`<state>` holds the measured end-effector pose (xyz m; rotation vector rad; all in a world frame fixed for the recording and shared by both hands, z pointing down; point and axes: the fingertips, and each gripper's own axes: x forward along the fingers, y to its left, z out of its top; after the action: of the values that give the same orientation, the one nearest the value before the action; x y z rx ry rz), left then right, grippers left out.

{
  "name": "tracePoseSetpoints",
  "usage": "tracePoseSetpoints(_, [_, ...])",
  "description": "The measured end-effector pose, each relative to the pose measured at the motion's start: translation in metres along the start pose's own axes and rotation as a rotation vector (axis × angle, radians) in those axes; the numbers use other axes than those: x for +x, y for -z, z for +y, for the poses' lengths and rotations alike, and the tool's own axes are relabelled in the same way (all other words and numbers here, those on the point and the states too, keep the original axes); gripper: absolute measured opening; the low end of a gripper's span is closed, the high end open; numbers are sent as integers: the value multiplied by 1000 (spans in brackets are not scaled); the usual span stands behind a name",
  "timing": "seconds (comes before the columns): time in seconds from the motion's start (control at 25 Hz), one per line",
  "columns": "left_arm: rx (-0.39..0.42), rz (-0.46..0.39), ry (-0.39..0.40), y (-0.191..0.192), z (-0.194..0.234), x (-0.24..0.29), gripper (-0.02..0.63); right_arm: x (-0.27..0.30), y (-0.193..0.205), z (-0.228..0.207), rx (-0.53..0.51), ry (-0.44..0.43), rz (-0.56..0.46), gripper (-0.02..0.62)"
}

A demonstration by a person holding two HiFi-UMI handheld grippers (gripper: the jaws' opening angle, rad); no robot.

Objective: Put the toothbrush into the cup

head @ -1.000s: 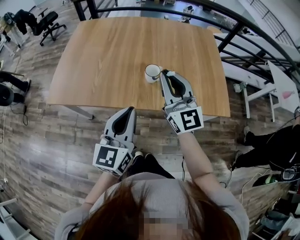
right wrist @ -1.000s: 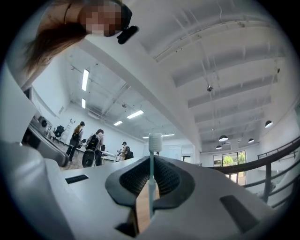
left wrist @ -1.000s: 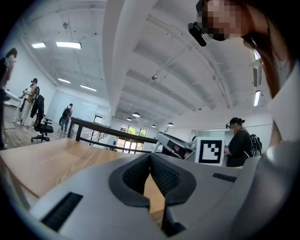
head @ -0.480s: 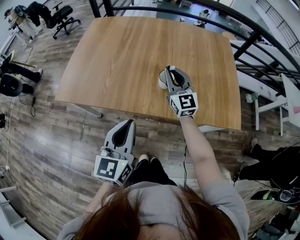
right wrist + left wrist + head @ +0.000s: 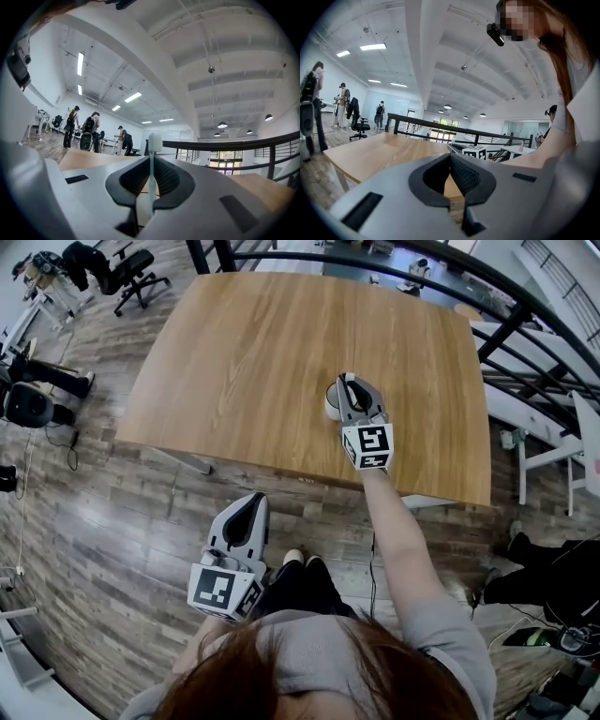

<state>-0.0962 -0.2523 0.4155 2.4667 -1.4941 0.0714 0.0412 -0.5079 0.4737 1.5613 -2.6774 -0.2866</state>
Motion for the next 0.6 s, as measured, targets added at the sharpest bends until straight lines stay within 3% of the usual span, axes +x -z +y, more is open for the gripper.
tracePoseSetpoints(0.6, [-8,-4,-3,1,-1,-5,6,-20,23,14,-30,-20,39,32])
